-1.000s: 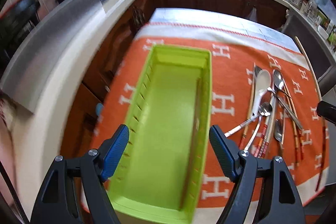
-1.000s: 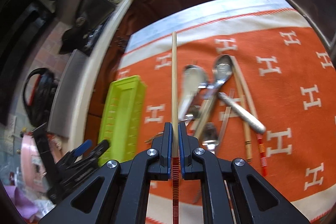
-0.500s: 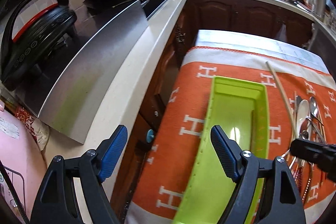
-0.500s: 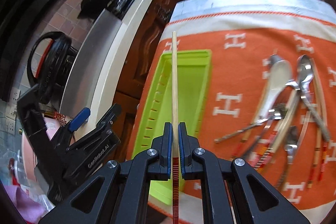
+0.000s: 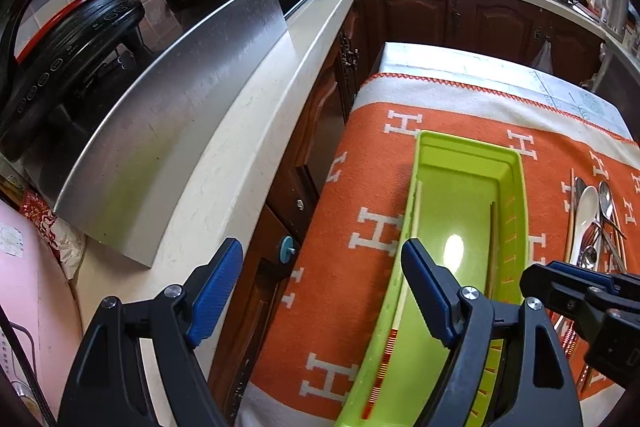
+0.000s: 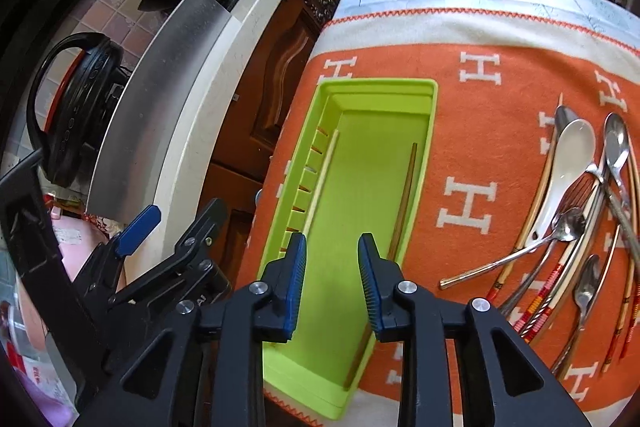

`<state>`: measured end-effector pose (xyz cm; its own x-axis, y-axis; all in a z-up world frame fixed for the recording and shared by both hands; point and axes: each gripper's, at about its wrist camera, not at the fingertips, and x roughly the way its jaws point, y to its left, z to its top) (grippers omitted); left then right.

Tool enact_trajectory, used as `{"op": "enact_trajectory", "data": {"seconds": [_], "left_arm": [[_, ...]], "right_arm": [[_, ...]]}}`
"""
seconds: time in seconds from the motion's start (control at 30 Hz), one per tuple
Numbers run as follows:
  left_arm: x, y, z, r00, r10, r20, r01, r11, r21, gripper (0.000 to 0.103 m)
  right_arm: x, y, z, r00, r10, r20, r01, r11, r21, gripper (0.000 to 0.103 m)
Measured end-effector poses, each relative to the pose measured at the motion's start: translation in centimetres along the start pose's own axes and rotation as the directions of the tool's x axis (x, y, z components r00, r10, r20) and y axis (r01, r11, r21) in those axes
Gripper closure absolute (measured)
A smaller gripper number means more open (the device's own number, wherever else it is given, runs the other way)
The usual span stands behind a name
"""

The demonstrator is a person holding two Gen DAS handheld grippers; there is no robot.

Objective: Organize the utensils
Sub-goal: 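Grasp a red-striped chopstick with the right tool and release it in the tray, then move both open tools back over the utensil pile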

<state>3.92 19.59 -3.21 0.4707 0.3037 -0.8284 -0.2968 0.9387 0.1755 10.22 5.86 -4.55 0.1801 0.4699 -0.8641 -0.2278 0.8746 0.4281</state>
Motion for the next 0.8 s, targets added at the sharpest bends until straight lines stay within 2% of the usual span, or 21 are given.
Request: {"op": "enact_trajectory", "data": {"seconds": [0.17,0.23,0.33,0.47,0.63,0.8], "left_arm": [[-0.8,-1.5,-0.5,0.999,-0.043,0.000,0.043,0.999,0.025,0.023],[-1.4,-2.7,-0.8,0.998,-0.068,0.002,0.068,0.997,0.045,0.023],[-2.0,-4.8,-1.4,0.995,-0.103,-0.002,0.103,0.991,0.088,0.023],[-2.6,-7.8,-2.3,0.989,-0.148,-0.013,0.149,0.979,0.137,0.023],[-4.0,-10.9,-3.4,0.977,-0.212,-0.017,0.212,0.961,0.175,0.023],[-5.2,-13.3,-4.1,0.970,-0.243,-0.009,0.240,0.949,0.204,0.023]], "right_arm": [[-2.7,-1.2,-1.2,0.996,-0.042,0.076,0.046,0.998,-0.047,0.073],[-4.1,-2.0,-1.9,0.989,-0.065,0.131,0.073,0.995,-0.062,0.067],[-6.8,-3.5,-3.4,0.967,-0.116,0.225,0.145,0.983,-0.115,0.060],[-9.5,-5.7,-5.4,0.946,-0.169,0.278,0.219,0.963,-0.157,0.054],[-12.5,-9.1,-7.9,0.922,-0.222,0.317,0.271,0.955,-0.120,0.054],[-14.5,-12.9,-9.4,0.922,-0.228,0.313,0.249,0.968,-0.028,0.054]]}}
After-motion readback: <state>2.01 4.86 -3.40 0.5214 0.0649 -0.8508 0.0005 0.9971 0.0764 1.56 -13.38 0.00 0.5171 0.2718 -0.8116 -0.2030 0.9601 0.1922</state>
